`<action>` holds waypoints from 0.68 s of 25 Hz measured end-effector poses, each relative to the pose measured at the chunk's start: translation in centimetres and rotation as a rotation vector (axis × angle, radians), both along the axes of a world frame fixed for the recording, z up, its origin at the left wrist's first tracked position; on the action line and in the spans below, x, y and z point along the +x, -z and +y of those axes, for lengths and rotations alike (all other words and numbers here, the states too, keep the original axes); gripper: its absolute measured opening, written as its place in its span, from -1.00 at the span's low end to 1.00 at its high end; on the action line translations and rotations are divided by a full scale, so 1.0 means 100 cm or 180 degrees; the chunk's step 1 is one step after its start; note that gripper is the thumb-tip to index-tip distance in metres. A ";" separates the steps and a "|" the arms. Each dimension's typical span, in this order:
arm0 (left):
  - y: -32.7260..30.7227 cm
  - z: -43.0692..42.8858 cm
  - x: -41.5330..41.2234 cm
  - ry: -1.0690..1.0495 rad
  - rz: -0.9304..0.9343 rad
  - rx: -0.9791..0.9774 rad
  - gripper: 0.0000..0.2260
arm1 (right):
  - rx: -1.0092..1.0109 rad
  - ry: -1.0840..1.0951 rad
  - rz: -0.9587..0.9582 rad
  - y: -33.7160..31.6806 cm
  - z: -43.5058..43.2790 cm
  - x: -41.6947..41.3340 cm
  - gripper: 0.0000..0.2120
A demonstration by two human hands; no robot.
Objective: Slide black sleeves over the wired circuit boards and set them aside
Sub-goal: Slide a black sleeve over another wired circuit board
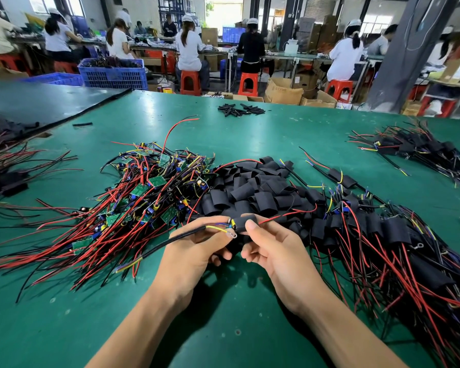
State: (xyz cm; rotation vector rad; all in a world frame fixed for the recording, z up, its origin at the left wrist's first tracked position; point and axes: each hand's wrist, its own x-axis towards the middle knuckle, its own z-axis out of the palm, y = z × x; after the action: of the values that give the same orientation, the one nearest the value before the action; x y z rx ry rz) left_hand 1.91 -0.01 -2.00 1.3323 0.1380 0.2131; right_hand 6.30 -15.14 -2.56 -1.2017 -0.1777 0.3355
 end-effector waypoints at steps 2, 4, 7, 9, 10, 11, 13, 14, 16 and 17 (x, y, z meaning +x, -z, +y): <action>0.000 -0.001 0.000 0.0071 0.0025 -0.0062 -0.76 | 0.0014 0.0061 0.0057 -0.001 0.000 0.001 -0.68; 0.001 -0.001 0.001 0.0095 0.0034 -0.0060 -0.78 | 0.0060 0.0129 0.0147 0.000 0.000 0.002 -0.62; 0.002 -0.001 0.001 0.0069 0.0034 -0.0025 -0.83 | 0.0051 0.0198 0.0126 0.001 0.000 0.001 -0.60; 0.002 0.000 0.001 0.0066 0.0059 -0.0019 -0.81 | -0.0066 0.0247 -0.0017 0.001 0.000 0.001 -0.64; 0.001 0.001 0.001 0.0089 0.0086 -0.0066 -0.79 | -0.0118 0.0255 -0.0088 0.001 0.000 0.001 -0.69; 0.000 0.001 0.001 0.0137 0.0117 -0.0161 -0.76 | -0.0150 0.0249 -0.0151 0.000 0.000 0.000 -0.76; -0.001 0.001 0.000 0.0243 0.0151 -0.0314 -0.69 | -0.0190 0.0188 -0.0281 -0.002 0.000 -0.001 -0.84; 0.000 0.000 0.000 0.0248 0.0144 -0.0273 -0.69 | -0.0225 0.0153 -0.0348 -0.002 0.001 -0.003 -0.85; 0.001 -0.002 -0.001 0.0166 0.0080 -0.0105 -0.76 | -0.0320 0.0117 -0.0457 -0.002 0.003 -0.006 -0.85; 0.002 -0.002 -0.001 0.0129 0.0046 -0.0058 -0.80 | -0.0355 0.0115 -0.0484 -0.001 0.004 -0.007 -0.84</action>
State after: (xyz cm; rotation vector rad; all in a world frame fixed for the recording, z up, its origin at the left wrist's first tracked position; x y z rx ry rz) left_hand 1.79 -0.19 -2.17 1.3176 0.1247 0.1677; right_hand 5.57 -14.76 -2.43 -1.3401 -0.2716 0.2248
